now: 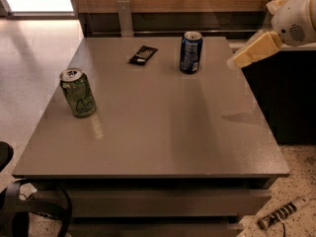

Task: Move pepsi can near green can

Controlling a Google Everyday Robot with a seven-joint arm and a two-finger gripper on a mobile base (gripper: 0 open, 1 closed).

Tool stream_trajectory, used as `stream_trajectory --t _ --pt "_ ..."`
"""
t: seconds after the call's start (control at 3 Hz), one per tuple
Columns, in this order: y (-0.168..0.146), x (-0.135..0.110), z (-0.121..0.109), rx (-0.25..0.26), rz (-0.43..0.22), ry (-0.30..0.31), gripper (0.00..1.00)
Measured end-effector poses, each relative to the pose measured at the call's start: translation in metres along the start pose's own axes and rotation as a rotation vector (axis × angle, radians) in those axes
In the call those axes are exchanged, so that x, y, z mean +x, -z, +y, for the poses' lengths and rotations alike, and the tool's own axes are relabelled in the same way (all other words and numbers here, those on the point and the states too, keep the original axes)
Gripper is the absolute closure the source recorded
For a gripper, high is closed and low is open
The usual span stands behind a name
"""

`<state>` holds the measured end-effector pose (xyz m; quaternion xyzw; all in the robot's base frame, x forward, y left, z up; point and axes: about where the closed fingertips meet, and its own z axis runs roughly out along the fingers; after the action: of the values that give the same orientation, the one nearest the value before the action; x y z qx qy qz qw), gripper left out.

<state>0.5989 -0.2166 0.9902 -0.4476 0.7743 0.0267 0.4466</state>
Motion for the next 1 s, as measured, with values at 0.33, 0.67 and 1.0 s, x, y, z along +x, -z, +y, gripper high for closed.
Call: stream_trajectory --t 0.33,0.67,1.0 --pt "-0.032 -0.016 -0.011 -0.043 -0.138 -0.086 0.00" --pt "-0.028 -0.015 -0.008 -0.039 -0.119 -0.071 0.00" --pt "-0.059 -0.012 -0.006 -0.044 -0.163 -0.092 0.00"
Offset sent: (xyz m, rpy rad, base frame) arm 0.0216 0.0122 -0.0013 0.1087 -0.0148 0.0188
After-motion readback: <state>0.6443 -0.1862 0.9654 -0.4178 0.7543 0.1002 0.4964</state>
